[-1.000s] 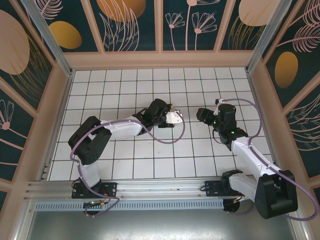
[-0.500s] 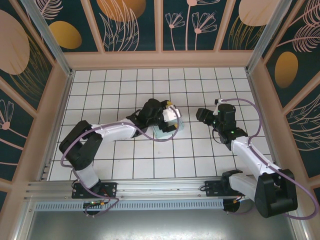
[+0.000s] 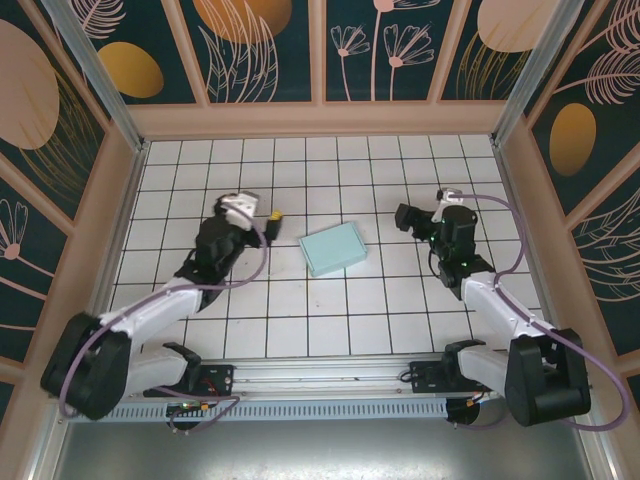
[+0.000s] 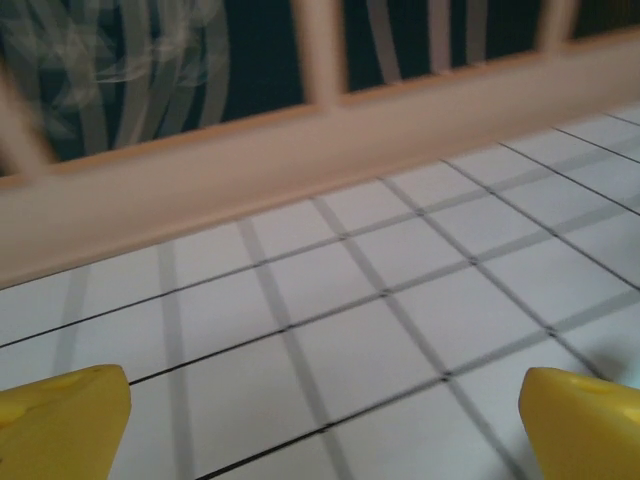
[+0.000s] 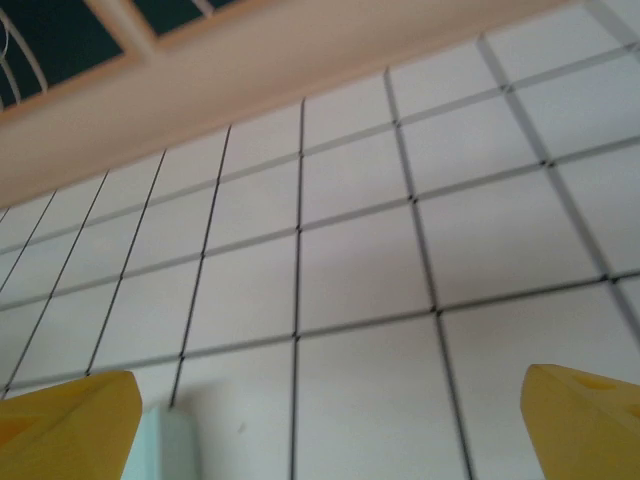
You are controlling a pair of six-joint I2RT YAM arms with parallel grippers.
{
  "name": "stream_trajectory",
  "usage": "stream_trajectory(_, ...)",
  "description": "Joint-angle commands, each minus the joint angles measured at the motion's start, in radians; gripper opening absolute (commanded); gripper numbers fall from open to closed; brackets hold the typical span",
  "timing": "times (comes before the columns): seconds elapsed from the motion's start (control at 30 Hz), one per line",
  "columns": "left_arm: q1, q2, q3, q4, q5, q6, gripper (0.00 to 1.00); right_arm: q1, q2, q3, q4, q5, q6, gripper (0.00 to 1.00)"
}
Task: Fold the paper box
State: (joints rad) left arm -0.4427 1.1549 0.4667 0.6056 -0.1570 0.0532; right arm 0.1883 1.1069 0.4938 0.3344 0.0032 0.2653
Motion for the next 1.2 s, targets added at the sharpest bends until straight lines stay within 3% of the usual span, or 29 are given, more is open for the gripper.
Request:
stream_trajectory(0.0, 0.108, -0.088, -0.108, 0.075, -0.171, -0.056, 0.99, -0.028, -0.011, -0.098, 0.277, 0.158, -0.129, 0.99)
stream_trajectory(0.13, 0.207, -0.078, -0.228, 0.244, -0.233, -0.044, 0.99, -0.09, 0.024, -0.21, 0.524, 0.216, -0.229, 0.99)
stream_trajectory(0.27, 0.296, 0.035, -0.258, 0.375, -0.174, -0.082, 0.99, -0.172, 0.147, -0.278, 0.739, 0.159, -0.219, 0.99)
stream_trajectory(0.4, 0.338, 0.191, -0.311, 0.658, -0.069, -0.056, 0.99, -0.181, 0.27, -0.307, 0.887, 0.119, -0.248, 0.99)
stream_trajectory(0.57, 0.408, 0.385, -0.276, 0.798, -0.023, -0.115, 0.99, -0.182, 0.442, -0.33, 1.076, 0.041, -0.277, 0.99)
stream_trajectory(0.6, 0.413, 0.371, -0.246, 0.706, -0.026, -0.127, 0.99, -0.18, 0.457, -0.329, 1.101, 0.046, -0.281, 0.99)
stream_trajectory(0.63, 0.419, 0.354, -0.218, 0.625, -0.023, -0.133, 0.99, -0.187, 0.441, -0.317, 1.04, 0.04, -0.27, 0.99)
stream_trajectory(0.67, 0.423, 0.374, -0.235, 0.694, -0.032, -0.137, 0.99, -0.193, 0.449, -0.303, 1.031, 0.033, -0.265, 0.99)
stream_trajectory(0.73, 0.423, 0.362, -0.237, 0.674, -0.059, -0.148, 0.99, -0.199, 0.448, -0.277, 0.976, 0.051, -0.251, 0.99)
stream_trajectory(1.17, 0.423, 0.365, -0.235, 0.671, -0.022, -0.133, 0.99, -0.214, 0.448, -0.276, 0.976, 0.025, -0.243, 0.99)
